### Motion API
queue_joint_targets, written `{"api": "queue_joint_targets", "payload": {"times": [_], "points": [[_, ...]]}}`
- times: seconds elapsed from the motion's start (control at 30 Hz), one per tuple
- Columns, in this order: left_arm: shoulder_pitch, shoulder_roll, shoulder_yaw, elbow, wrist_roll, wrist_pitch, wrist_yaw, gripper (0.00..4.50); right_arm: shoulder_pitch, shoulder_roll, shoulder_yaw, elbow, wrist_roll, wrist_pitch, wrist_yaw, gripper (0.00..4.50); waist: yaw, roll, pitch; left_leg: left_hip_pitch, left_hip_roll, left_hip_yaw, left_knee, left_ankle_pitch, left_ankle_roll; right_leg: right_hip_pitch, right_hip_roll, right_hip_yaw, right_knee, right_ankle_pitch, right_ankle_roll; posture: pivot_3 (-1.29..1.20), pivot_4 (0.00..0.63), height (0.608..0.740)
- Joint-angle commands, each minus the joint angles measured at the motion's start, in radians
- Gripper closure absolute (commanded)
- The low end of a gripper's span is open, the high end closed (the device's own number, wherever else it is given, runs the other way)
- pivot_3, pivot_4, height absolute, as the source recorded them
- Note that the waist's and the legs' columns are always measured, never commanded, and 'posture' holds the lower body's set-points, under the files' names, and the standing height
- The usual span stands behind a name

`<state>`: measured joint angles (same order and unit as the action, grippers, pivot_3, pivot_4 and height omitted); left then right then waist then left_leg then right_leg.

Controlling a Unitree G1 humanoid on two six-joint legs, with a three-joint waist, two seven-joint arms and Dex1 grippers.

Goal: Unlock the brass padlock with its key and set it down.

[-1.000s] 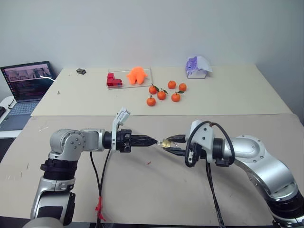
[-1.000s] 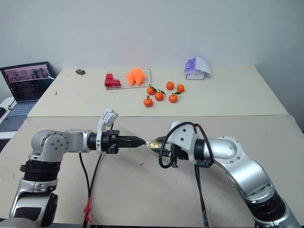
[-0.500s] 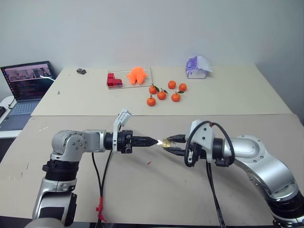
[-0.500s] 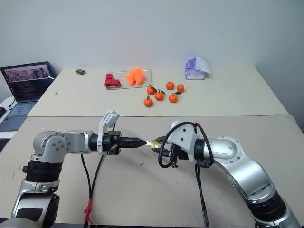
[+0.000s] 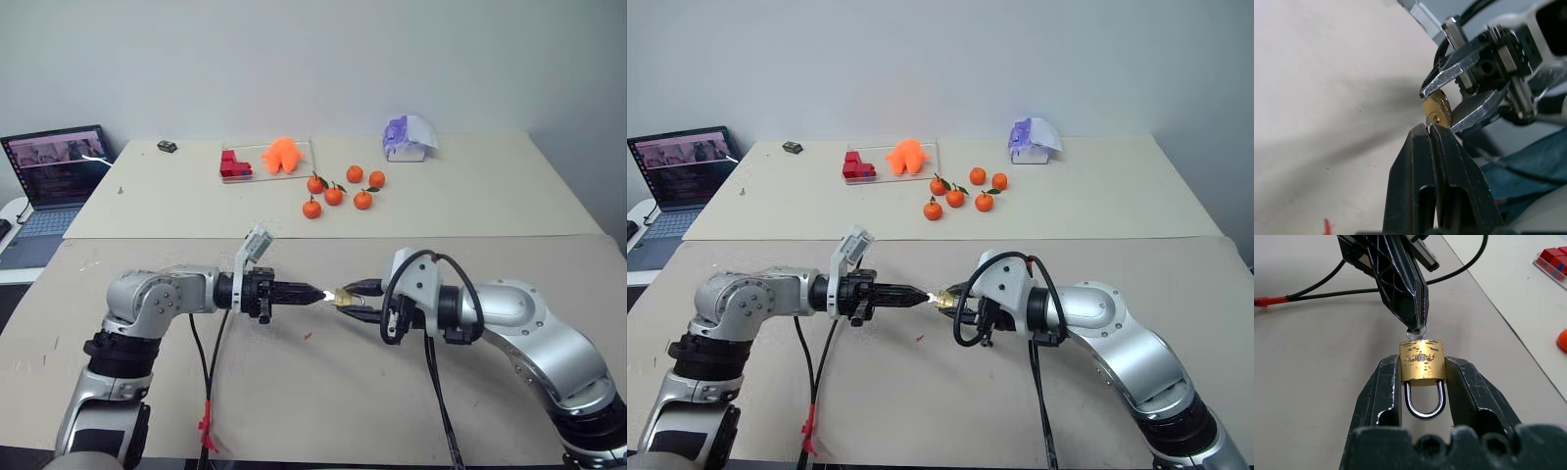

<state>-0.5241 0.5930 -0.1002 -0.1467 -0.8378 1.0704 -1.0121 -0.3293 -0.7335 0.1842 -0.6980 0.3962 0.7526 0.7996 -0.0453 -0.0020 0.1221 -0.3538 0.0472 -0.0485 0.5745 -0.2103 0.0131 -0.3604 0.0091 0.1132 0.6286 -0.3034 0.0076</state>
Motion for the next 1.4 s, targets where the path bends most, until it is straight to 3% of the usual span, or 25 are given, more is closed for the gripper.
{"api": "queue_joint_targets", "payload": {"times": [0.03, 0.53, 0.8, 0.93, 1.03, 1.27, 1.4], "points": [[-0.004, 0.022, -0.062, -0.082, 0.080, -0.177, -0.123, 4.40, -0.028, 0.001, -0.030, -0.040, 0.016, 0.007, -0.015, 3.58, 0.000, 0.000, 0.000, 0.000, 0.000, 0.000, 0.000, 0.000, 0.000, 0.000, 0.000, 0.000, 0.000, 0.000, 0.000, 0.00, 0.150, 0.735], [-0.002, 0.057, -0.130, -0.095, 0.244, -0.442, -0.304, 4.40, -0.028, -0.007, -0.036, -0.050, 0.027, 0.022, -0.027, 3.58, -0.001, -0.001, 0.001, -0.001, 0.000, 0.000, 0.000, 0.000, 0.001, 0.000, 0.000, 0.000, -0.001, 0.000, 0.000, 0.00, 0.150, 0.735], [-0.011, 0.038, -0.109, -0.077, 0.242, -0.421, -0.268, 4.40, -0.030, -0.011, -0.032, -0.045, 0.029, 0.020, -0.026, 3.58, -0.001, -0.002, 0.001, -0.001, 0.000, 0.000, 0.000, 0.000, 0.001, 0.000, 0.000, 0.000, -0.001, 0.000, 0.000, 0.00, 0.150, 0.735], [-0.024, 0.033, -0.109, -0.040, 0.183, -0.221, -0.225, 4.40, -0.036, -0.011, -0.030, -0.040, 0.028, 0.017, -0.025, 3.58, -0.001, -0.002, 0.001, -0.001, 0.000, 0.000, 0.001, 0.000, 0.001, 0.000, 0.000, 0.000, 0.000, 0.000, 0.000, 0.00, 0.150, 0.735], [-0.025, 0.006, -0.041, -0.015, 0.004, 0.111, -0.161, 4.40, -0.037, -0.013, -0.036, -0.041, 0.032, 0.020, -0.026, 3.58, -0.002, -0.003, 0.002, -0.001, 0.000, 0.000, 0.002, -0.001, 0.001, 0.000, 0.000, -0.001, 0.001, 0.000, 0.000, 0.00, 0.150, 0.735], [-0.022, -0.068, 0.126, 0.031, -0.165, 0.393, -0.027, 4.40, -0.018, -0.031, -0.048, -0.031, 0.038, 0.011, -0.021, 3.58, -0.002, -0.002, 0.002, -0.001, 0.000, -0.001, 0.002, -0.001, 0.002, -0.001, 0.001, -0.001, 0.001, 0.000, 0.001, 0.00, 0.150, 0.735], [0.007, -0.076, 0.150, 0.015, -0.193, 0.449, 0.023, 4.40, -0.005, -0.035, -0.047, -0.009, 0.035, -0.004, -0.013, 3.58, -0.001, -0.002, 0.002, -0.001, 0.000, -0.001, 0.002, -0.001, 0.002, -0.001, 0.000, -0.001, 0.001, 0.000, 0.000, 0.00, 0.150, 0.735]]}}
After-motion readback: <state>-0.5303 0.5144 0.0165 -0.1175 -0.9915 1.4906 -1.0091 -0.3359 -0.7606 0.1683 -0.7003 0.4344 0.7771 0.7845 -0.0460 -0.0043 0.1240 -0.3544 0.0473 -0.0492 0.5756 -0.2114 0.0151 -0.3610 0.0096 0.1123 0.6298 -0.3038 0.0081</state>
